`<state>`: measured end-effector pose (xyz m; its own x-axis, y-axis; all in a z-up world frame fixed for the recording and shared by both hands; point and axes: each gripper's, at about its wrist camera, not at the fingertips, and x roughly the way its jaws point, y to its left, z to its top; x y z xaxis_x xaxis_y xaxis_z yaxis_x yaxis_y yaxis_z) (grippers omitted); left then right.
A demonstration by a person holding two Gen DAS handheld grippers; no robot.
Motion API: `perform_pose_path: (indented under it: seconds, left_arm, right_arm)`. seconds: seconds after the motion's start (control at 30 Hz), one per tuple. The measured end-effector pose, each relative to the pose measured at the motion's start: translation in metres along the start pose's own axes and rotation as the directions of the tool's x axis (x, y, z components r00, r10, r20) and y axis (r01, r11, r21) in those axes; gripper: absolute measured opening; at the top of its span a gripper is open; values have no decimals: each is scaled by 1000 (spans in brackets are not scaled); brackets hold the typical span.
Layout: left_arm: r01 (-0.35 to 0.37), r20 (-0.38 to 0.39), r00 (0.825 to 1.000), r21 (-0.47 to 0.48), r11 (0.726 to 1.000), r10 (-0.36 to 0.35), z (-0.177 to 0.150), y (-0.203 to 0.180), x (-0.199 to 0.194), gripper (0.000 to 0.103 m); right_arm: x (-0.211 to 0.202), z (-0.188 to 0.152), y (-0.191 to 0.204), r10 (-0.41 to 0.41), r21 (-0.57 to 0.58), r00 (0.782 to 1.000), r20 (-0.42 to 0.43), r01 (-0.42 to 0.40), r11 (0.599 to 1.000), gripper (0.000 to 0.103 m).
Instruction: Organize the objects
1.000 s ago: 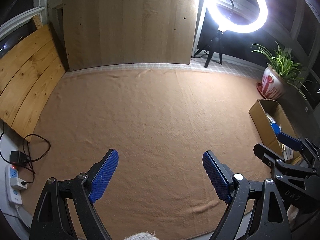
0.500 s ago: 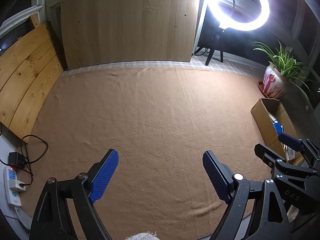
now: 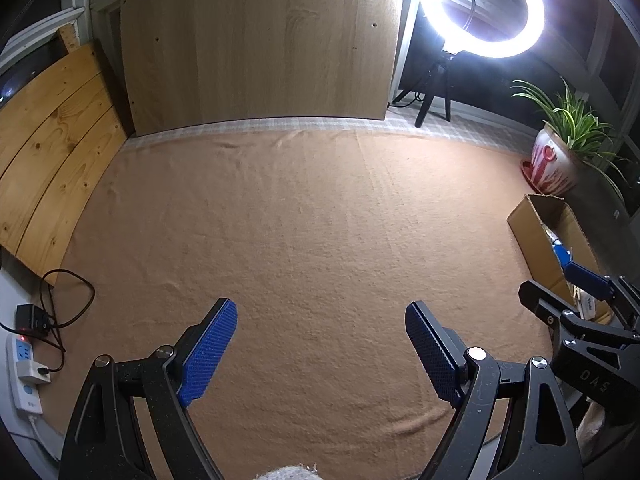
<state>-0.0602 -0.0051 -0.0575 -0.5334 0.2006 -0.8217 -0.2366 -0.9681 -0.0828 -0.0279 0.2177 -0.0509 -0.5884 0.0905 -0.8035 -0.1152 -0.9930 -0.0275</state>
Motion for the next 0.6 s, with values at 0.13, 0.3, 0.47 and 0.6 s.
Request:
perform_pose_path:
  seconds: [0.13,0.3,0.47,0.6]
  left_arm:
    - [-10,0,1000,-1,1000,10,-1,0,2,89]
    - [-18,4,1000,-6,1000,18,-2,1,1,89]
    - [-17,2,1000,-5,1000,17,-2,2,1,89]
    - [-16,1,1000,1,1000,16,-2,1,1,89]
  right_arm:
    - [0,1,0,-6,2,1000,1,6,1000,73]
    - [-1,1,-1,-21,4,1000,4,21,1000,73]
    - [-1,1,-3,-30,16,1000,6,30,999,72]
    - [-1,1,-4,-29,21,1000,4,29,999,72]
